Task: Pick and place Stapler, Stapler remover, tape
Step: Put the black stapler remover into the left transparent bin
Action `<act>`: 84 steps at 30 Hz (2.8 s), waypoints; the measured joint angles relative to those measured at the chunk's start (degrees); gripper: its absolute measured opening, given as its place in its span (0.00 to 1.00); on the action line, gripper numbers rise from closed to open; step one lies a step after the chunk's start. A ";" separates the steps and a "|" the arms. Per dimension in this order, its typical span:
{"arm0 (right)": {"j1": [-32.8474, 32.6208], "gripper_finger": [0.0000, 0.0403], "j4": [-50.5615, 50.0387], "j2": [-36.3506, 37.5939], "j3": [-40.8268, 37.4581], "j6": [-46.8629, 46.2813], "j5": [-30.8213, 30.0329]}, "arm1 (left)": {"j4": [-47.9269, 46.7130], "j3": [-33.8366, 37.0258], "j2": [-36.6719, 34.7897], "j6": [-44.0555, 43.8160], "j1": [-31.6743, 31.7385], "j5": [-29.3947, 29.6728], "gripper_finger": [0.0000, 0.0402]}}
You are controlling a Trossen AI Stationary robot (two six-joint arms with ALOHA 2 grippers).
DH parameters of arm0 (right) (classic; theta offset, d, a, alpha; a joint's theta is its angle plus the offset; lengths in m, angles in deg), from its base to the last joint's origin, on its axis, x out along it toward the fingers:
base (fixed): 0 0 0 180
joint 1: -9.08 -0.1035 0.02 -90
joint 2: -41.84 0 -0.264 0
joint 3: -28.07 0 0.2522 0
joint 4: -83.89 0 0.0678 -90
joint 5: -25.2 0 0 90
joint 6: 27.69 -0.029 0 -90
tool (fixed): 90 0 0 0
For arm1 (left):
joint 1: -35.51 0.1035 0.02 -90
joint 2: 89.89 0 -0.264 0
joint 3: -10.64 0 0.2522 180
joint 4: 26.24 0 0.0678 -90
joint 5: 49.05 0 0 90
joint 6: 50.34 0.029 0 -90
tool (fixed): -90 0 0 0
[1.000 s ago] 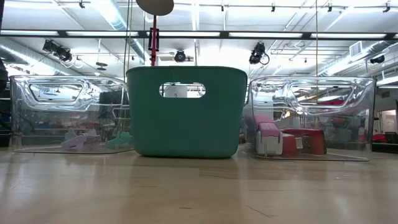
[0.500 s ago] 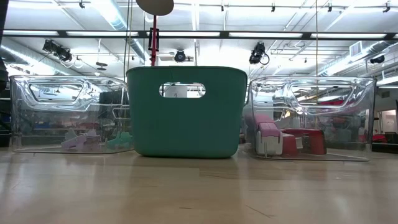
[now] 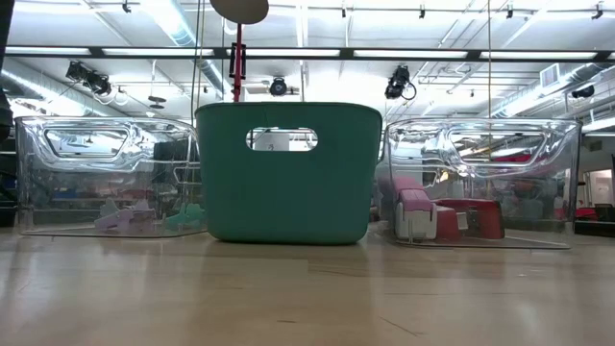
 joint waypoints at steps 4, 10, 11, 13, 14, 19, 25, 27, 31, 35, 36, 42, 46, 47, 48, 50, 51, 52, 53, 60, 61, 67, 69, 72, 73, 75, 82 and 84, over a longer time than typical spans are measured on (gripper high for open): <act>0.00 0.00 -0.70 0.00 0.00 -1.73 0.00 | -0.14 0.00 0.00 -0.02 -0.02 -0.15 0.46; 0.00 0.00 -0.94 0.00 0.00 -3.29 1.92 | -0.18 0.00 0.00 -0.02 -0.07 -0.17 0.42; 0.00 0.00 -0.96 0.00 0.00 -3.31 1.92 | -0.18 0.00 0.00 -0.02 -0.07 -0.17 0.41; 0.00 0.00 -1.06 0.00 0.00 -3.33 1.93 | -0.18 0.00 0.00 -0.02 -0.07 -0.19 0.40; -0.01 0.00 -1.12 0.00 0.00 -3.38 1.95 | -0.18 0.00 0.00 -0.02 -0.07 -0.17 0.39; 0.00 0.00 -1.38 0.00 -0.01 -3.49 1.94 | -0.18 0.00 0.00 -0.02 -0.07 -0.22 0.35; 0.00 0.00 -1.58 0.00 0.00 -3.47 1.95 | -0.49 0.00 0.00 -0.02 -0.07 -0.22 0.29; 0.00 0.00 -1.56 0.00 0.00 -3.47 1.95 | -0.88 0.00 0.00 0.00 -0.07 -0.24 0.26; 0.00 0.00 -1.60 0.00 0.00 -3.32 1.95 | -1.35 0.00 -0.02 0.00 -0.04 -0.24 0.22; 0.00 0.00 -1.90 0.00 0.00 -3.29 1.95 | -1.45 0.00 -0.02 0.00 -0.04 -0.24 0.18; 0.00 0.00 -1.92 0.00 -0.01 -3.29 1.95 | -1.45 0.00 -0.02 0.02 -0.04 -0.26 0.16; 0.00 0.00 -1.99 0.00 0.00 -3.34 1.92 | -1.54 0.00 -0.02 0.04 -0.04 -0.28 0.09; 0.00 0.00 -2.16 0.00 0.00 -3.44 1.92 | -2.23 0.00 -0.08 0.15 -0.04 -0.31 0.03; 0.00 0.00 -2.20 0.00 0.00 -3.47 1.92 | -2.43 0.00 -0.09 0.20 -0.04 -0.29 0.02; 0.00 0.00 -2.24 0.00 0.00 -3.47 1.92 | -2.55 0.00 -0.09 0.20 -0.04 -0.28 0.02; 0.00 0.01 -2.33 0.00 0.00 -3.47 1.90 | -2.78 0.00 -0.09 0.20 -0.05 -0.28 0.01; 0.00 0.01 -2.38 0.00 0.00 -3.47 1.87 | -2.78 0.00 -0.09 0.20 -0.07 -0.30 0.01; 0.00 0.02 -2.41 0.00 0.00 -3.47 1.84 | -2.80 0.00 -0.09 0.18 -0.09 -0.28 0.02; 0.00 0.02 -2.43 0.00 0.00 -3.45 1.84 | -2.81 0.00 -0.09 0.17 -0.09 -0.28 0.02; 0.00 0.05 -2.35 0.00 0.00 -3.29 1.90 | -2.99 0.00 -0.09 0.06 -0.07 -0.28 0.01; 0.00 0.05 -2.27 0.00 0.00 -3.29 1.92 | -3.24 0.00 -0.09 0.08 -0.07 -0.28 0.01; -0.02 0.13 -0.74 0.04 0.00 -4.43 3.14 | -4.35 0.00 -0.22 0.13 -0.07 -0.20 0.01; -0.18 0.19 -0.28 0.22 0.00 -4.80 3.19 | -5.13 0.00 -0.26 0.15 -0.02 -0.17 0.00; -0.28 0.27 0.26 0.82 0.00 -4.78 3.06 | -8.21 0.00 -0.90 0.17 0.13 -0.17 0.00; -0.28 0.29 0.20 1.09 0.00 -4.78 3.08 | -8.63 0.00 -1.06 0.16 0.13 -0.17 0.00; -0.28 0.34 0.01 1.51 0.00 -4.03 3.60 | -11.42 -0.02 -2.00 0.13 0.13 -0.68 0.00; -0.26 0.38 -5.74 2.85 0.07 -1.43 4.90 | -21.13 -0.02 -5.55 0.00 0.13 -3.17 0.00; -0.24 0.36 -9.31 3.39 0.09 -1.36 4.79 | -24.49 -0.02 -6.92 -0.44 0.16 -3.15 0.00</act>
